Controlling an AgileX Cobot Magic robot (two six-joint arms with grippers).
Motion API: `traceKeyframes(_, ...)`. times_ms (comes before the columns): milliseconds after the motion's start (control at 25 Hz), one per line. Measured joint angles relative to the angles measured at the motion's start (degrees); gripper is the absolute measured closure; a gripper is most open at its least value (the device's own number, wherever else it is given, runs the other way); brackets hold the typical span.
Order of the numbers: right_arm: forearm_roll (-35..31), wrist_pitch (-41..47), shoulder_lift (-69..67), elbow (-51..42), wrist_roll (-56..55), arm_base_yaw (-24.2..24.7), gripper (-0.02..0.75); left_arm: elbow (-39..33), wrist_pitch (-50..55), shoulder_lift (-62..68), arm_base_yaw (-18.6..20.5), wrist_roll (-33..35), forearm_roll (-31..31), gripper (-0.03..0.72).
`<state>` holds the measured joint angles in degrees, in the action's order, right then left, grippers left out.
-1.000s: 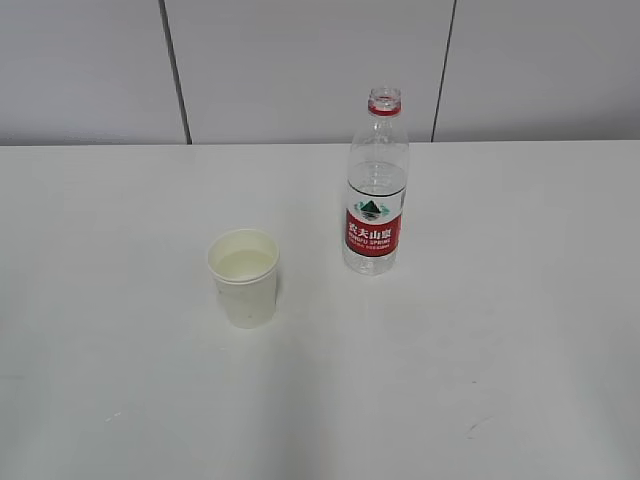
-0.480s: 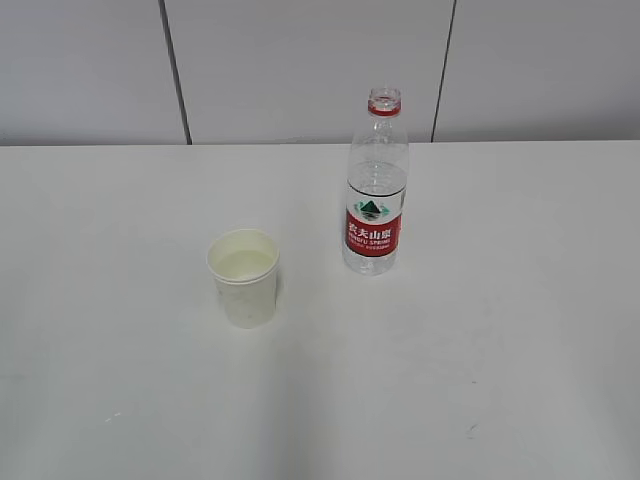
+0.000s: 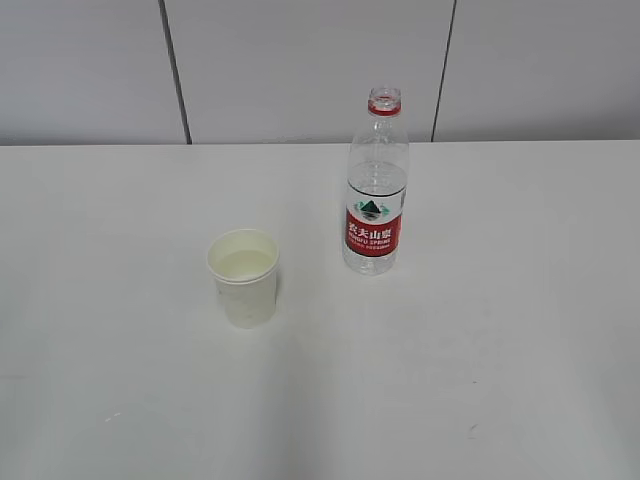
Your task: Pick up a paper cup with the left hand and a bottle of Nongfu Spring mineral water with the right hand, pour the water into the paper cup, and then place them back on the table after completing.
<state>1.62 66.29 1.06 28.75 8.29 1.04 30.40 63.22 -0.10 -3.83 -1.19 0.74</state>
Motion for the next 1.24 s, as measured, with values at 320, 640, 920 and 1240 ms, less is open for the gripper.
traceKeyframes(320, 0.0, 0.0, 0.0, 0.0, 0.0, 0.0, 0.151, 0.0, 0.0, 0.0, 0.0, 0.0, 0.4, 0.202)
traceKeyframes(640, 0.0, -0.1, 0.0, 0.0, -0.1, 0.0, 0.151, 0.0, 0.0, 0.0, 0.0, 0.0, 0.4, 0.202)
traceKeyframes(920, 0.0, -0.1, 0.0, 0.0, -0.1, 0.0, 0.151, 0.0, 0.0, 0.0, 0.0, 0.0, 0.4, 0.202)
traceKeyframes(1240, 0.0, -0.1, 0.0, 0.0, -0.1, 0.0, 0.151, 0.0, 0.0, 0.0, 0.0, 0.0, 0.4, 0.202)
